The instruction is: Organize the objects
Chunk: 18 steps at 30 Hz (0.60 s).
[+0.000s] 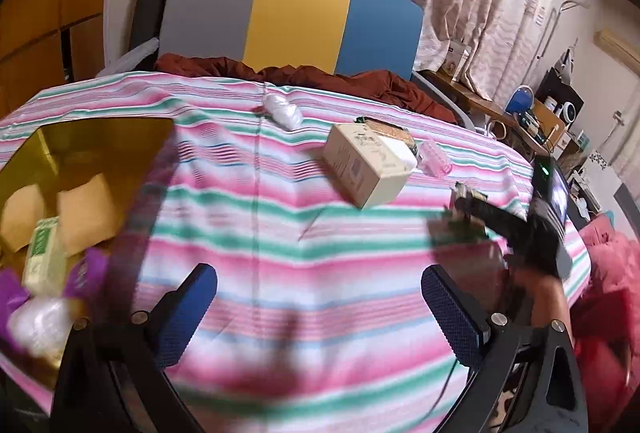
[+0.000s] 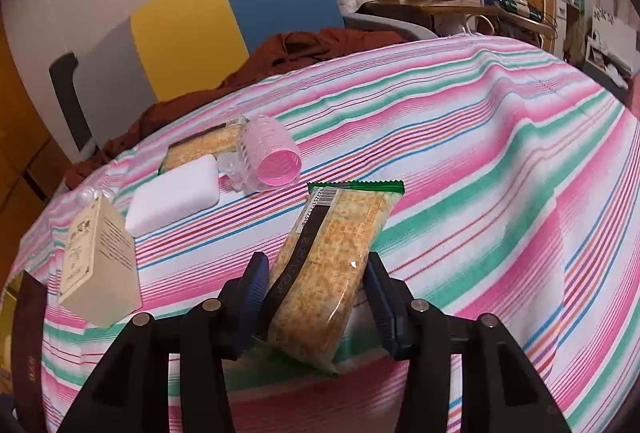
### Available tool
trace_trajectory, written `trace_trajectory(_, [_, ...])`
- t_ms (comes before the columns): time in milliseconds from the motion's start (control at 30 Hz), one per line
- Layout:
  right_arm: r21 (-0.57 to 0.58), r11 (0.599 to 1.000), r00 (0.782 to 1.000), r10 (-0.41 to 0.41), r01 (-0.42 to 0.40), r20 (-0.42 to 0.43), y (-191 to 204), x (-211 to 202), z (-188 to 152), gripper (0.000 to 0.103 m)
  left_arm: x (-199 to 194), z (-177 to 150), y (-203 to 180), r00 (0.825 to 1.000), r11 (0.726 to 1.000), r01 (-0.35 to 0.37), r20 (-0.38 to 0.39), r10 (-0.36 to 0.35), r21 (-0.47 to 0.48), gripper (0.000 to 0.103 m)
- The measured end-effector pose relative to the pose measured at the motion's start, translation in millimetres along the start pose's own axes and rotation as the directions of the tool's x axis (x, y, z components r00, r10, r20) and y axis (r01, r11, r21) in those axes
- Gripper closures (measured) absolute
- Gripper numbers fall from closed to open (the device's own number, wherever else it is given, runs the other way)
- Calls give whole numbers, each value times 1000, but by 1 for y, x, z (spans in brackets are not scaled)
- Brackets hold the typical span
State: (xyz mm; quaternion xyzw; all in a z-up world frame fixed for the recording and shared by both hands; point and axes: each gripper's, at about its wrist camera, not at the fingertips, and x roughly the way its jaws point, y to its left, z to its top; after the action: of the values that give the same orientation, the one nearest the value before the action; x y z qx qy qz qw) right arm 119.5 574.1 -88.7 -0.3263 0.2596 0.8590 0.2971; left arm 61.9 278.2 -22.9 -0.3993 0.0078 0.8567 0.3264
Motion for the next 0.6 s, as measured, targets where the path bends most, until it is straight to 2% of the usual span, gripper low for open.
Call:
trace_trajectory(100, [-3, 1000, 1000, 1, -1, 17, 2, 9, 2, 54, 27, 18, -13, 1000, 1000, 0, -31, -1, -18, 0])
trace_trajectory(300, [-4, 1000, 999, 2, -2, 41, 1, 3, -3, 54, 81, 55, -29, 997, 992, -35, -72, 27, -123, 0])
trace_trajectory(467, [-4, 1000, 999, 1, -1, 52, 1, 3, -4, 54, 117, 74, -53, 993, 993, -89, -82, 83, -72, 0])
trace_trajectory(600, [-2, 1000, 998, 5, -4, 57, 0, 3, -4, 54, 149, 78, -62, 986, 992, -118, -125, 112, -49, 0])
